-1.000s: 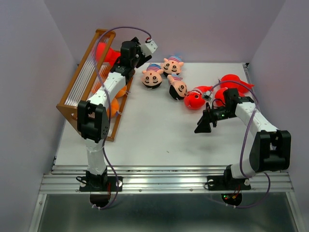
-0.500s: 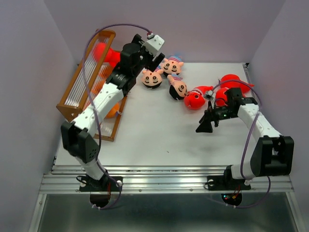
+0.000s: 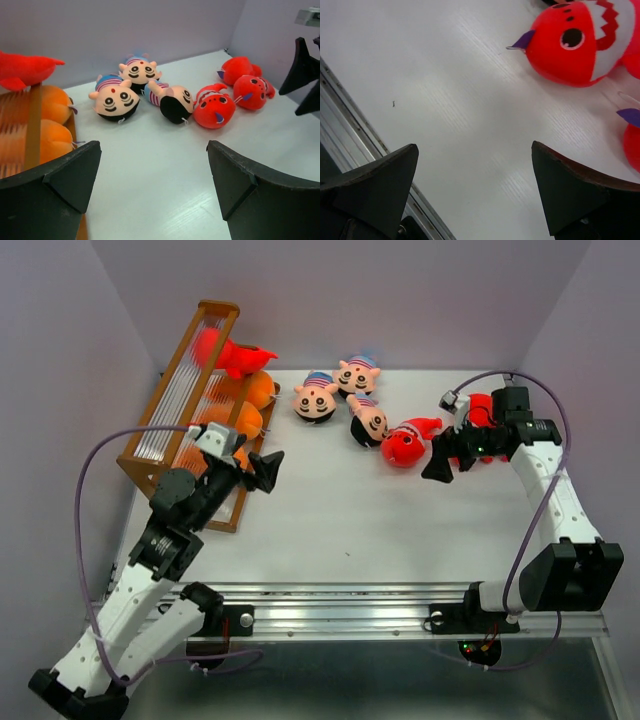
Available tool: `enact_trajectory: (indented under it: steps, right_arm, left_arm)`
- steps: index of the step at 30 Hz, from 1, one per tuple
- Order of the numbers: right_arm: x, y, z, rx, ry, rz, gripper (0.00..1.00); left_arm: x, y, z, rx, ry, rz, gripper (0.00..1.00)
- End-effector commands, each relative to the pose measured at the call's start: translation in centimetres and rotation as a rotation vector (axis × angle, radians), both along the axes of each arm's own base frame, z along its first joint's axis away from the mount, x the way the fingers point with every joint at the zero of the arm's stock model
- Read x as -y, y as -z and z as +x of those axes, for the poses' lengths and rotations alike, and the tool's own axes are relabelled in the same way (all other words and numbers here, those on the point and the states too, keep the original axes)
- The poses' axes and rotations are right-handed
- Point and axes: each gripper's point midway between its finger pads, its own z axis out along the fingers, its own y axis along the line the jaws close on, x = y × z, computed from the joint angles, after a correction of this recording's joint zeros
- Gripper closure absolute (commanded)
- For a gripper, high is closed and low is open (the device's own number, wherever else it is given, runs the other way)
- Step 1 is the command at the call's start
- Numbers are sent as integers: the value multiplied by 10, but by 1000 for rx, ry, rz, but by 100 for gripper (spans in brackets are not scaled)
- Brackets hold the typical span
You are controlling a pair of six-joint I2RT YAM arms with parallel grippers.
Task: Place and organize the stuffed toys onto the shelf
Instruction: Grab a stuffed toy with the right arm
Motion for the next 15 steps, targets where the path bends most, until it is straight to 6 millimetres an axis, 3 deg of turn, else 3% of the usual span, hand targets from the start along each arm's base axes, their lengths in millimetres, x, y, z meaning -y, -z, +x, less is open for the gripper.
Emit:
enact_trajectory:
  steps: [1,6,10,15]
  right_arm:
    - [31,-16,37,60,243,-83,0]
    - [48,-11,65,55,398,-99,0]
    - [25,-5,70,-63,378,45,0]
    - [16,5,88,-116,394,115,0]
  left_arm:
    - [-6,8,-27,-18,28,-149,1]
    - [-4,34,-42,-82,67,-164,1]
    - [5,52,-46,-141,116,-179,1]
    - [14,74,-52,-196,167,-196,1]
